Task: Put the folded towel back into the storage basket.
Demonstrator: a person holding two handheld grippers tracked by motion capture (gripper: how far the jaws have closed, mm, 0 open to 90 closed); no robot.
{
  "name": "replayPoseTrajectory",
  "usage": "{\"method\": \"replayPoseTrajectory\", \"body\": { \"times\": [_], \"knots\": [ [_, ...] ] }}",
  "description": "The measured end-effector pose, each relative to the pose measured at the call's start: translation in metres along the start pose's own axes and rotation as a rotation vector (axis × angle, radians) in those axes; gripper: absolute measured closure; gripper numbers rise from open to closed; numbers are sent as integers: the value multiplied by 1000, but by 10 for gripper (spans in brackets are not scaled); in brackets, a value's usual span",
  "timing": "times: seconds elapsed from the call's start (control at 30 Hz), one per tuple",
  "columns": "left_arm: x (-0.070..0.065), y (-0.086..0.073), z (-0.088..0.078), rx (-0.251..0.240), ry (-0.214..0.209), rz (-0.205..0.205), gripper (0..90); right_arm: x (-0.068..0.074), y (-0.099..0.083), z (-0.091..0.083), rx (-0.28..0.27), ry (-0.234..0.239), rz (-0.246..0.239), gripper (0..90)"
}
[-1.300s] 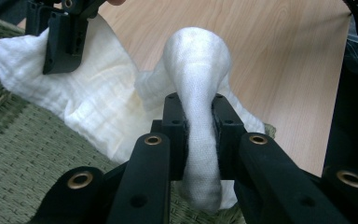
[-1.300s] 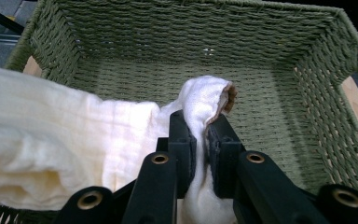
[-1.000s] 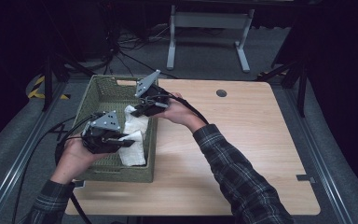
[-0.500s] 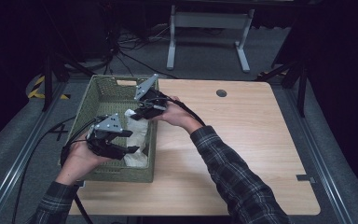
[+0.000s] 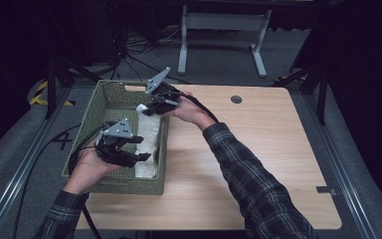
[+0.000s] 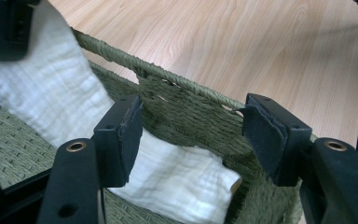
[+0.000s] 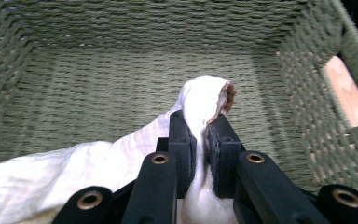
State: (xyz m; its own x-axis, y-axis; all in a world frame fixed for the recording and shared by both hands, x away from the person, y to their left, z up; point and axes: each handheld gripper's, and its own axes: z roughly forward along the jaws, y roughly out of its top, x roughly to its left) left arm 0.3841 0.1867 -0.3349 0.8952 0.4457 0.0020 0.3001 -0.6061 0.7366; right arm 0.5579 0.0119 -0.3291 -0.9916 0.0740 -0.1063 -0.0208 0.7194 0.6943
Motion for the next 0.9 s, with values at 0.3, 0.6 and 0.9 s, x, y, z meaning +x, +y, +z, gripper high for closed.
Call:
{"method": "replayPoseTrajectory", "body": {
  "times": [0.3,0.6,0.9],
  "knots": [
    [0,5,4,-7,0,-1,360,-8,-1,-5,-22,-50,19,564],
    [-5,20,14,-47,-2,-13,325,-1,-13,-38,-52,-70,38,496],
    [-13,45,36,-55,0,-21,263,3,-44,-71,-49,-81,74,453]
  ]
}}
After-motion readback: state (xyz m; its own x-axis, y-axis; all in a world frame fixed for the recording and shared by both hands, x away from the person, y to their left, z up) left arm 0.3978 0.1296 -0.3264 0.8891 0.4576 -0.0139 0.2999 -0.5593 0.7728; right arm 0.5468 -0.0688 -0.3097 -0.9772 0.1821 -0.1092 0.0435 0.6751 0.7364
